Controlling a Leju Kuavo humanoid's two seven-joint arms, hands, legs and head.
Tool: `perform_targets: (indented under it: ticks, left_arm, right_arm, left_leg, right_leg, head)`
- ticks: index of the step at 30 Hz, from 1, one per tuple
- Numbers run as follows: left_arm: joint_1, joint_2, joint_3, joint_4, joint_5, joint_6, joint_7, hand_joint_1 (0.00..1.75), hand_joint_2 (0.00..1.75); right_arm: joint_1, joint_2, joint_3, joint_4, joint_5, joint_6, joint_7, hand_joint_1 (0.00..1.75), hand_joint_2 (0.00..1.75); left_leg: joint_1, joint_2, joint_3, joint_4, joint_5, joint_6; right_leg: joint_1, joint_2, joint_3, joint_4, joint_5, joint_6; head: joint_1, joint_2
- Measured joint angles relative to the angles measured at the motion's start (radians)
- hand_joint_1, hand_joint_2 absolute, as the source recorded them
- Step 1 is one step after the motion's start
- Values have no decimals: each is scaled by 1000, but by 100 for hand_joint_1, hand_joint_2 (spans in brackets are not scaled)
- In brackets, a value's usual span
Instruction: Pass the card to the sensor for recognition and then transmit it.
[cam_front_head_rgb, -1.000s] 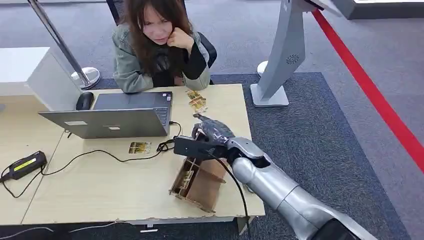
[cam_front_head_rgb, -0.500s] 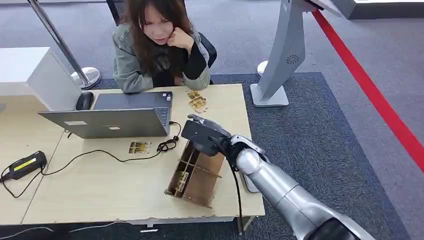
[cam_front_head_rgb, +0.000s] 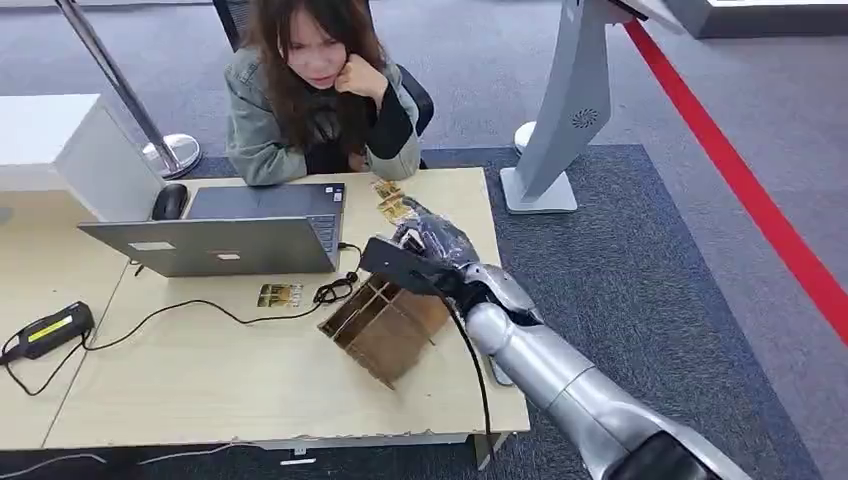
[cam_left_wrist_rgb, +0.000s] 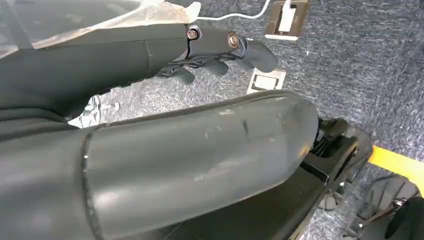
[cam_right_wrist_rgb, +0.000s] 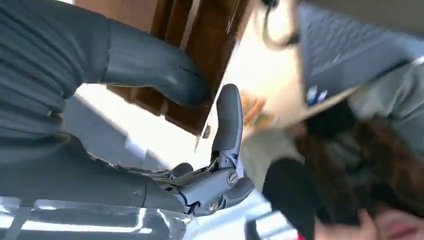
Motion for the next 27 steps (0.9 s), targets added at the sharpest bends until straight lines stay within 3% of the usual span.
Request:
perform_targets:
  ticks: [5,8,22,27]
  left_arm:
    - [0,0,2,0,-6,6,0,0,0]
    - [-1,-1,3,0,-13,6,0,0,0]
    - [-2,-2,4,0,-28,8,0,0,0]
    - [-3,-2,5,0,-34,8,0,0,0]
  right_arm:
    - [9,11,29,-36,391,-31,94,175,175]
    - [19,17,41,-63,512,-20,112,175,175]
    - [68,24,44,-164,668,44,112,175,175]
    - [79,26,39,-186,635,89,82,175,175]
  left_leg:
    - [0,0,0,0,0,0]
    - [0,0,0,0,0,0]
    - [0,1,0,0,0,0]
    - [0,1,0,0,0,0]
  right_leg:
    - [0,0,0,0,0,0]
    - [0,0,0,0,0,0]
    - [0,0,0,0,0,0]
    - [0,0,0,0,0,0]
  head:
    - [0,0]
    - [0,0]
    - [0,0]
    - [0,0]
